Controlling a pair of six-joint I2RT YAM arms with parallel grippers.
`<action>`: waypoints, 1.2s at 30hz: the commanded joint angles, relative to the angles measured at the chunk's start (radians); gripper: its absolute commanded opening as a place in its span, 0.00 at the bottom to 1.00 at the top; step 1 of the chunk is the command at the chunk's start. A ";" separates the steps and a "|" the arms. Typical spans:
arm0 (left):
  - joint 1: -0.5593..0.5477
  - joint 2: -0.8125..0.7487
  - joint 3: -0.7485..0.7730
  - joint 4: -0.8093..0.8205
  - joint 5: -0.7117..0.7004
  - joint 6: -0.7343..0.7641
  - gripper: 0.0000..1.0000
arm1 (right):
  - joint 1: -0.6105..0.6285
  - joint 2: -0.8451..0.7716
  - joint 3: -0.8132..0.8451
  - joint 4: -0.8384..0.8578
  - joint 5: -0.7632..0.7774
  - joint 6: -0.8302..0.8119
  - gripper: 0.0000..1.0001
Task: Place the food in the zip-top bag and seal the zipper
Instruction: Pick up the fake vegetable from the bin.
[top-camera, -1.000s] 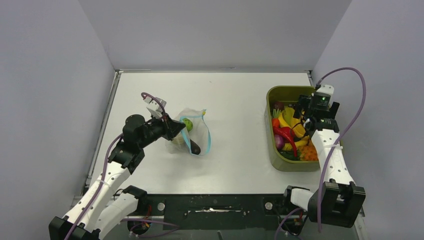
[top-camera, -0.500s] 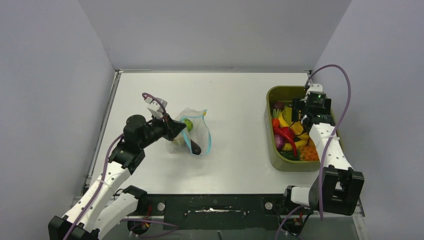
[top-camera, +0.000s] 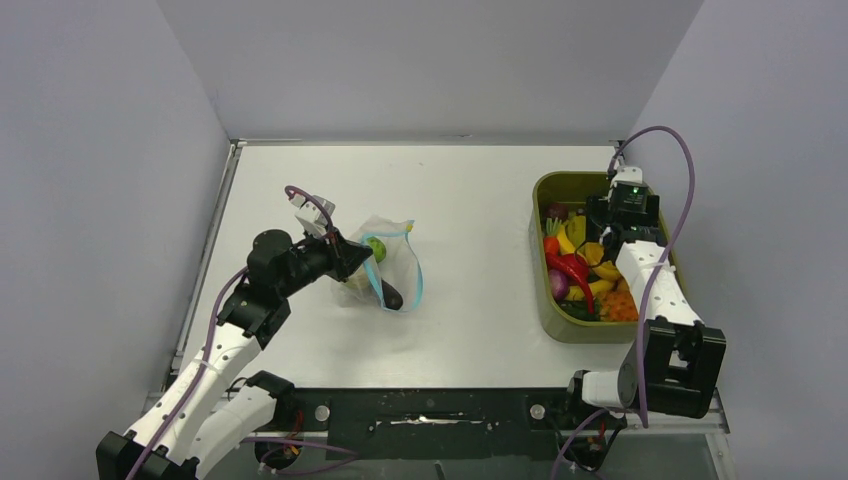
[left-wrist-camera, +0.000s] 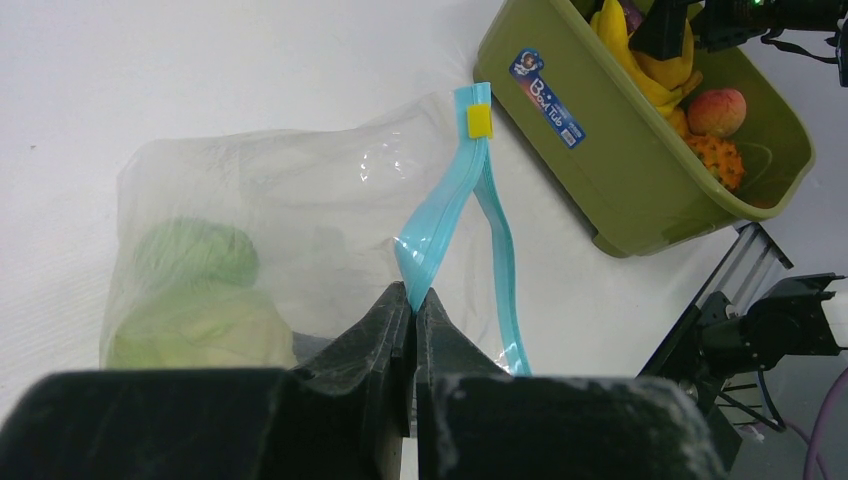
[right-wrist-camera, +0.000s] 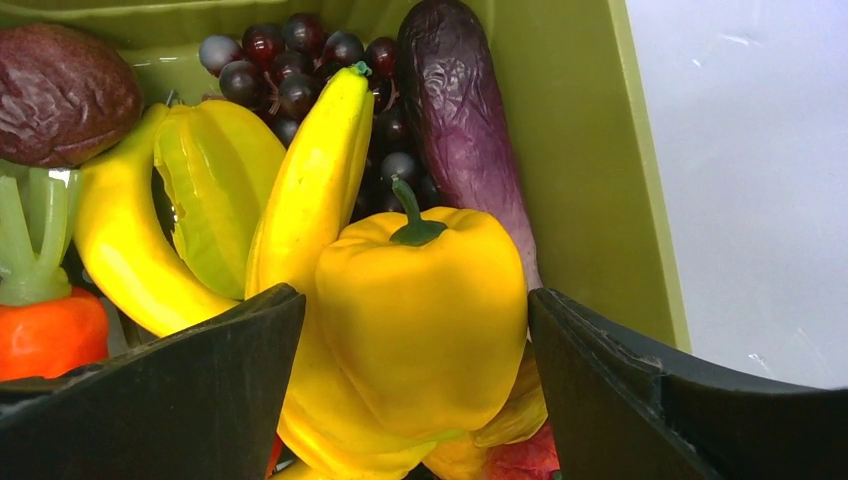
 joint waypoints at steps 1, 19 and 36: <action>-0.004 -0.024 0.028 0.049 0.010 0.015 0.00 | 0.002 0.005 0.007 0.052 0.021 -0.011 0.80; -0.004 -0.046 0.025 0.049 0.001 0.017 0.00 | 0.001 0.010 -0.008 0.050 0.042 -0.042 0.81; -0.001 -0.059 0.022 0.045 -0.024 0.024 0.00 | 0.049 -0.076 0.006 0.050 0.064 -0.064 0.59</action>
